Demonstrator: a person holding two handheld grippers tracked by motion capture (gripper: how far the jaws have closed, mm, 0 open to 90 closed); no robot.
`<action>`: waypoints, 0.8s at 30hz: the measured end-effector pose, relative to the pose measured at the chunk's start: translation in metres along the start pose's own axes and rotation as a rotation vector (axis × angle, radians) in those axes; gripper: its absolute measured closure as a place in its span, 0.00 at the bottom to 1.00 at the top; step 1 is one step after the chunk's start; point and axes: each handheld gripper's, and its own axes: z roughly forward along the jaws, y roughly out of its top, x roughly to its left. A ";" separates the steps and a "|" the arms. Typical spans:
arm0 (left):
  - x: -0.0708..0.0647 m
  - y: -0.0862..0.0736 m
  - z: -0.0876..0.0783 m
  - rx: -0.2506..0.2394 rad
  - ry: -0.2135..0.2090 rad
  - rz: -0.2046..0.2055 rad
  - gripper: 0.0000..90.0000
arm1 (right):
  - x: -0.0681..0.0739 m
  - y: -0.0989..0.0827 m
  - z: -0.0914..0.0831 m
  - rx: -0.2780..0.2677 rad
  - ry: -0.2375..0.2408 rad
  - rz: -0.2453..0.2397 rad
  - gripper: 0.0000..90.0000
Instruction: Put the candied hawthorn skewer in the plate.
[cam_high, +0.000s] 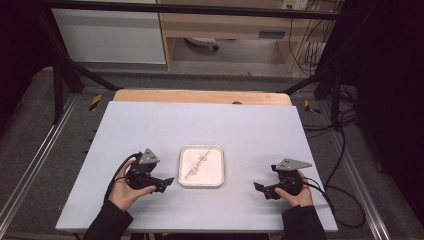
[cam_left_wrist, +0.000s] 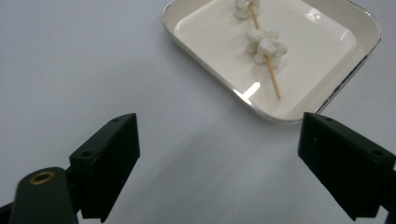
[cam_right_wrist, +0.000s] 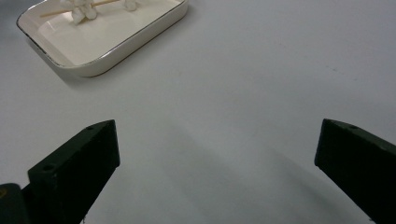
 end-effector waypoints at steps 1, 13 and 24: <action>0.002 -0.005 -0.001 -0.006 0.005 -0.009 0.13 | 0.000 0.000 0.000 0.000 0.000 0.000 0.01; 0.020 -0.047 -0.016 -0.052 0.019 -0.066 0.09 | 0.001 -0.001 0.001 0.005 0.004 0.002 0.01; 0.027 -0.060 -0.014 -0.054 0.025 -0.081 0.10 | 0.000 -0.005 0.001 0.024 0.006 0.004 0.01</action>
